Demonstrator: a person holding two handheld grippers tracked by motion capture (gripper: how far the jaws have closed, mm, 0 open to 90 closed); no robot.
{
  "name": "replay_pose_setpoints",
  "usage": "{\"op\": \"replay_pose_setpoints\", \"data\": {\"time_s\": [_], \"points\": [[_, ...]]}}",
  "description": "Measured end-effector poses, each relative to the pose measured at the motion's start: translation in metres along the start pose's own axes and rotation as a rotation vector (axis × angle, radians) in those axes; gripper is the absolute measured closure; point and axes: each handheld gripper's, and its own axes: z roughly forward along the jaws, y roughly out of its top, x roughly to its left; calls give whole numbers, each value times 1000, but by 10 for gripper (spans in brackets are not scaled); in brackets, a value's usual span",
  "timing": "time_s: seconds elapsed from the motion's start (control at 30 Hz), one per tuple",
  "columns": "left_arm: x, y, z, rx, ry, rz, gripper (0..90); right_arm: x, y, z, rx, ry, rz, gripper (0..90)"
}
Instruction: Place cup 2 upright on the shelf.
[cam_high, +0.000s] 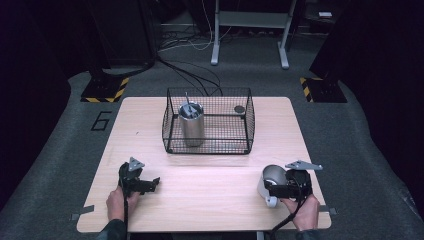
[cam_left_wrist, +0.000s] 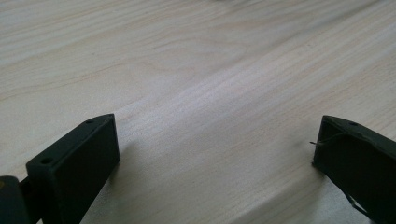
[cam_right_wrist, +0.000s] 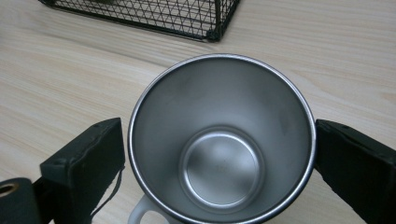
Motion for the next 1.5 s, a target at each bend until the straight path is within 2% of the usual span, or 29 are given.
{"op": "replay_pose_setpoints", "data": {"time_s": [0.13,0.2,0.43,0.67,0.9,1.5], "points": [[0,0,0,-4,3,4,2,0,-1,5,15,-5,-5,37],[0,0,0,-5,3,4,2,1,-1,8,14,-2,14,38],[0,0,1,-8,2,-8,2,5,-2,10,22,-38,-11,48],[0,0,1,-9,1,-4,2,7,-1,8,18,-48,-28,54],[-1,0,1,-8,2,-8,2,6,-1,5,7,-40,-24,55],[0,0,1,-10,4,-3,2,8,14,-6,-7,-29,-60,55]]}}
